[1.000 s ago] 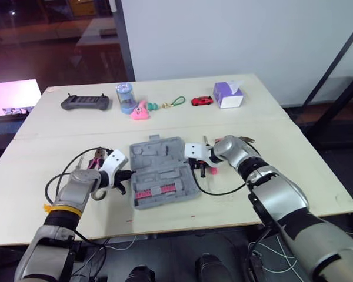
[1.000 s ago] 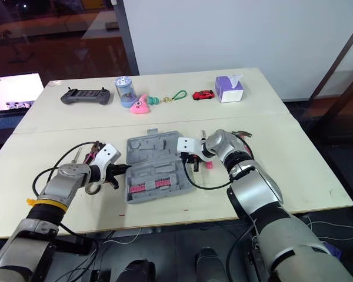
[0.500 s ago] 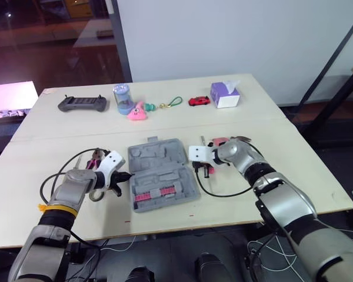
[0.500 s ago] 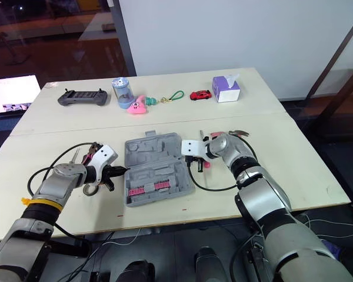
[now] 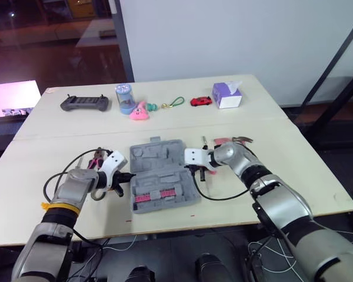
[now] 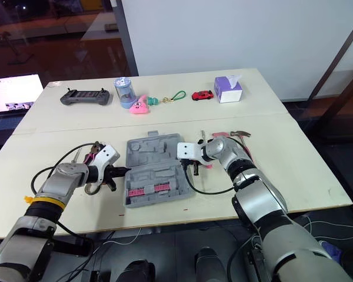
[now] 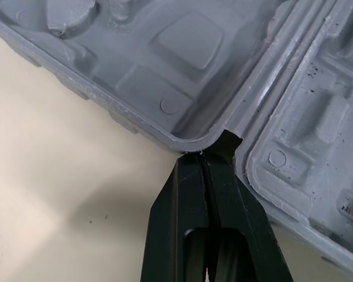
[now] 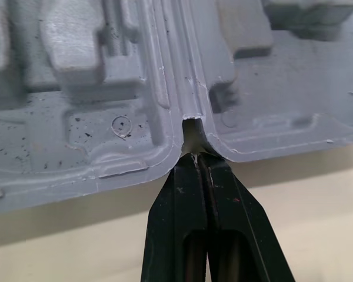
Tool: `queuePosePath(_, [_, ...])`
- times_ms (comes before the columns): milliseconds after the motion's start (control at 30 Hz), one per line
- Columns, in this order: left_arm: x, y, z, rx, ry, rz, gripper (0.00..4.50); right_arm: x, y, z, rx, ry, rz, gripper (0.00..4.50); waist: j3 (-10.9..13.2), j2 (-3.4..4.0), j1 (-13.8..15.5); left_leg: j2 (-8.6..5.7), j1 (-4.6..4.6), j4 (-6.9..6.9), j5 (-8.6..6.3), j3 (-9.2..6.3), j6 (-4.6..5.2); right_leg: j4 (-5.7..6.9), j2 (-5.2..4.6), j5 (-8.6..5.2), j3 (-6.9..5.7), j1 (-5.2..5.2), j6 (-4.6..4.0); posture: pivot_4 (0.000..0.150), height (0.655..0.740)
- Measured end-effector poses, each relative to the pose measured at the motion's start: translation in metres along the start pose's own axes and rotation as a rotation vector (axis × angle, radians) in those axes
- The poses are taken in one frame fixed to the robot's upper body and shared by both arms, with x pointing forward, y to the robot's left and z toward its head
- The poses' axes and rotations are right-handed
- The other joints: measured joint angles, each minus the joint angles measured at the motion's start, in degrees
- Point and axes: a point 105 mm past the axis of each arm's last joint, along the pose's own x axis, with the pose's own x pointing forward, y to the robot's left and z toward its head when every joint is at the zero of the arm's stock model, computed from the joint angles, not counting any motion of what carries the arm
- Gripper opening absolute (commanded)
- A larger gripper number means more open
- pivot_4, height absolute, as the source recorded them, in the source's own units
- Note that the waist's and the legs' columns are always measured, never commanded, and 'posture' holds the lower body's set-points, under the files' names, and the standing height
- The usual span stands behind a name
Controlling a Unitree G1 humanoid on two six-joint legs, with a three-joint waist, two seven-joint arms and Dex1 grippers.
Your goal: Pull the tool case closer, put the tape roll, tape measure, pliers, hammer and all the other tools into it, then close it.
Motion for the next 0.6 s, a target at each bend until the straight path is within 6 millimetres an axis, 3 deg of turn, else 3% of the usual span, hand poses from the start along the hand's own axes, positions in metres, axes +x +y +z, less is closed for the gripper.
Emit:
queuePosePath(167, [0.000, -0.003, -0.003, 0.017, -0.007, -0.003, 0.04, -0.002, 0.011, 0.000, 0.023, -0.051, 0.057, 0.08, 0.0, 0.00, -0.2, 0.00, 0.01, 0.00, 0.00, -0.01, 0.00, 0.00, 0.00, 0.00, 0.00, -0.01, 0.00, 0.150, 0.7400])
queuePosePath(600, [-0.018, -0.036, -0.025, -0.021, 0.013, -0.045, 0.04, -0.004, 0.040, -0.001, 0.156, -0.104, 0.080, 0.08, -0.1, 0.01, -0.1, 0.01, 0.27, -0.09, -0.04, -0.01, 0.07, 0.00, 0.00, -0.01, 0.03, 0.16, 0.00, 0.150, 0.7400])
